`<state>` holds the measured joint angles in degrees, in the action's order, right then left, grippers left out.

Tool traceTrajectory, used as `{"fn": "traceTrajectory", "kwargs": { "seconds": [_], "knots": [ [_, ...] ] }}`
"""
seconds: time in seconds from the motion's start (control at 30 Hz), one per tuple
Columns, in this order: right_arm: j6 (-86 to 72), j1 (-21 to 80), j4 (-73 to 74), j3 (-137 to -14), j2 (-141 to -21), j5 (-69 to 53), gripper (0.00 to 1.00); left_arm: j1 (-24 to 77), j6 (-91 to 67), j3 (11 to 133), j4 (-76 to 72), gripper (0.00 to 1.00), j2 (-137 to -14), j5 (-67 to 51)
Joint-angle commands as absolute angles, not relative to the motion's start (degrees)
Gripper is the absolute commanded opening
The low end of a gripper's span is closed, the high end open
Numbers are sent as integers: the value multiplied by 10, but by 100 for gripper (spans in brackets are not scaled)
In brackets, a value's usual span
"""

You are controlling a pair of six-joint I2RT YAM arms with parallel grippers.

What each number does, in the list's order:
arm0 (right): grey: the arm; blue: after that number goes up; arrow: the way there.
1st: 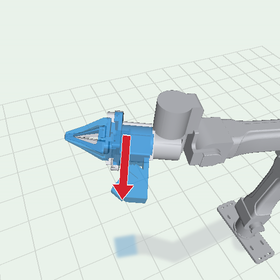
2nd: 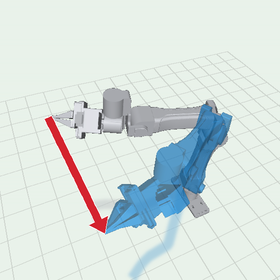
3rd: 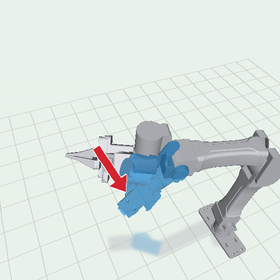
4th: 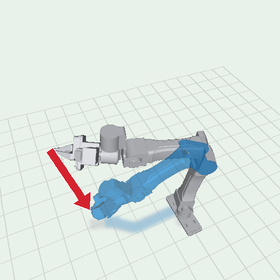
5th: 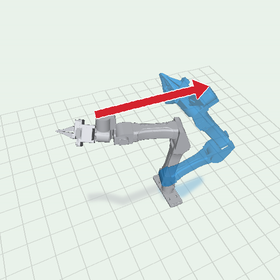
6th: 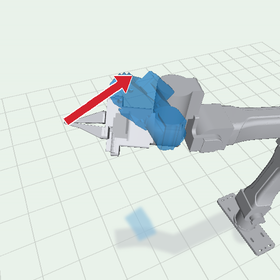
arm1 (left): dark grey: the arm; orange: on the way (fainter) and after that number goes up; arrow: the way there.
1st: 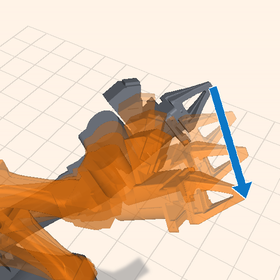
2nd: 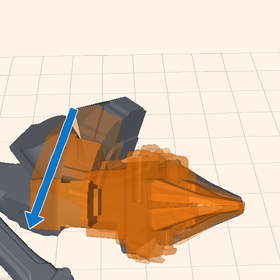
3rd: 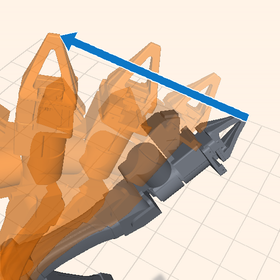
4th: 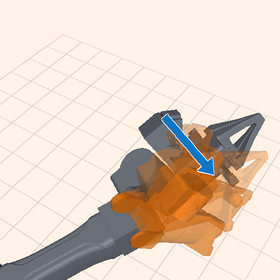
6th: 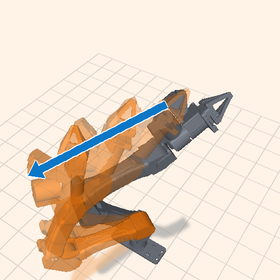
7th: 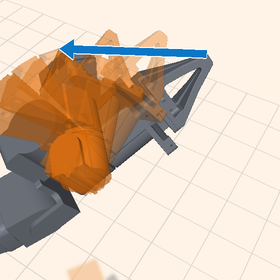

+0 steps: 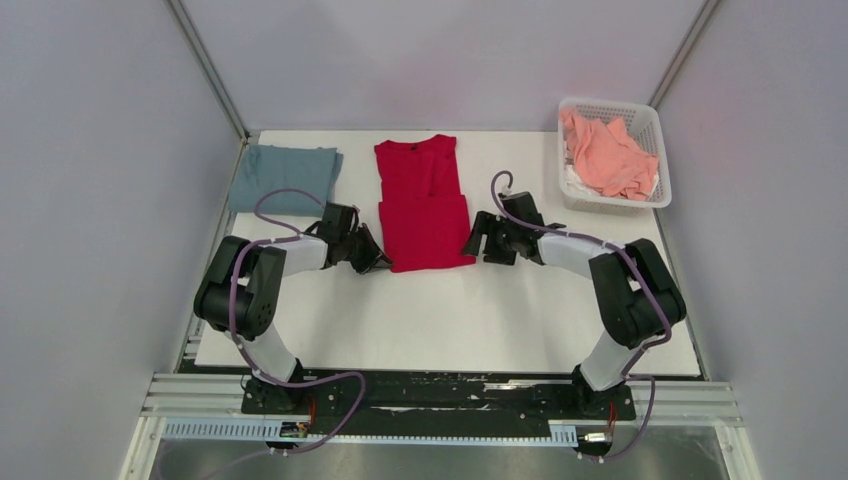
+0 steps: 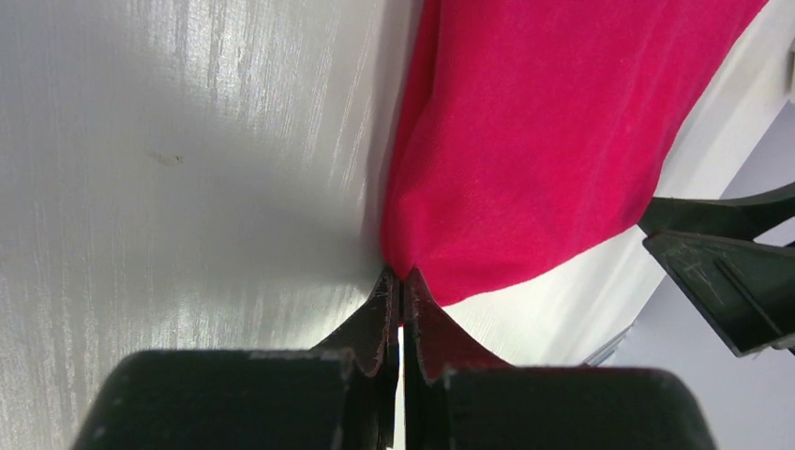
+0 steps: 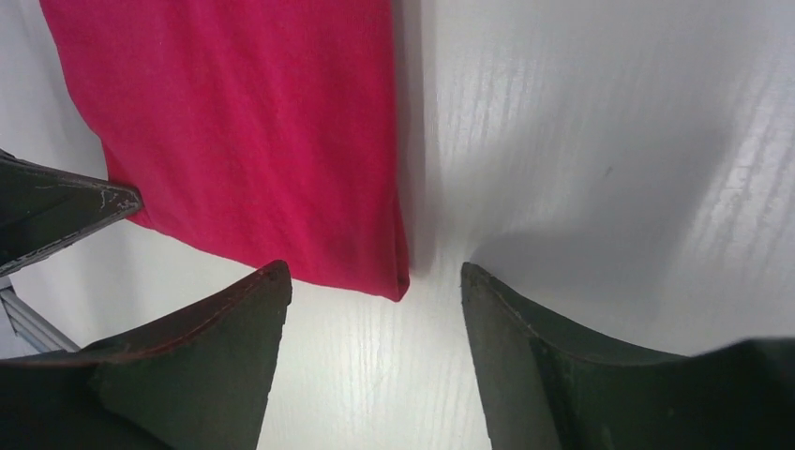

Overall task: Fold and stack the t-shirts
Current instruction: Grab one side of the 2/3 rectangular tshirt with both arms

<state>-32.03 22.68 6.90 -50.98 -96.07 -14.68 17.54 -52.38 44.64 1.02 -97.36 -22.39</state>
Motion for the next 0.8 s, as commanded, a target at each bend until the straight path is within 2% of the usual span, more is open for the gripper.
{"fn": "traceTrajectory", "kwargs": {
  "seconds": [0.0,0.1,0.17,0.2,0.3,0.37,0.43,0.6,0.77],
  "knots": [
    [-334,225,36,-543,-993,-182,66,179,-509,452,19,0,-977,-201],
    [-339,226,32,-549,-1011,-191,49,180,-510,451,19,0,-975,-200],
    [-339,226,32,-549,-1016,-202,32,180,-511,451,19,0,-975,-202],
    [-339,226,32,-547,-1015,-205,27,180,-511,451,20,0,-974,-202],
    [-341,226,32,-534,-1000,-211,18,181,-512,449,22,0,-968,-202],
    [-341,227,33,-520,-986,-216,7,183,-513,444,19,0,-961,-202],
    [-341,226,37,-509,-970,-227,1,188,-513,434,15,0,-948,-203],
    [-326,236,76,-475,-891,-286,0,211,-502,375,31,0,-853,-181],
    [-292,273,181,-439,-769,-366,0,260,-504,315,99,0,-681,-143]
  ]
}}
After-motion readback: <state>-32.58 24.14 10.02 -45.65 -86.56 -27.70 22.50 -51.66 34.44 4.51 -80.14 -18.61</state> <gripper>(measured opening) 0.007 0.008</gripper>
